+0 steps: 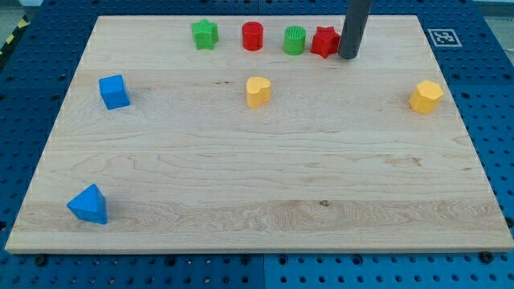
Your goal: Place the arm in between the green circle and red star
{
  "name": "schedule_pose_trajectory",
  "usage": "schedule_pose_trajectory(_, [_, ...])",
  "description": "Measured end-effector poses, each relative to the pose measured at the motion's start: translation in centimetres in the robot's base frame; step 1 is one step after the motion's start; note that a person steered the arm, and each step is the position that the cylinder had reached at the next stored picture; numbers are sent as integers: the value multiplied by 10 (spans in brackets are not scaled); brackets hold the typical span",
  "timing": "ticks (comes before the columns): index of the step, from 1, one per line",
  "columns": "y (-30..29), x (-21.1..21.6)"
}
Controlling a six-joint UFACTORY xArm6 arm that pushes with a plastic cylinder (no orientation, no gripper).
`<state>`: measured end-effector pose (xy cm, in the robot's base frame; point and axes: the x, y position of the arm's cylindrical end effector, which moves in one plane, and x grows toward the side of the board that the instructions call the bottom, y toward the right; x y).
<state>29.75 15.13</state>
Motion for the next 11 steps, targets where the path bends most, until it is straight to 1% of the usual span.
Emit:
schedule_pose_trajectory(1, [-5, 8])
schedule_pose_trajectory(2, [-23, 10])
schedule_pose_trajectory(4, [-33, 10])
schedule_pose_trajectory(6, [-60, 14])
schedule_pose_trajectory(9, [-61, 7])
schedule_pose_trajectory(11, [-61, -4])
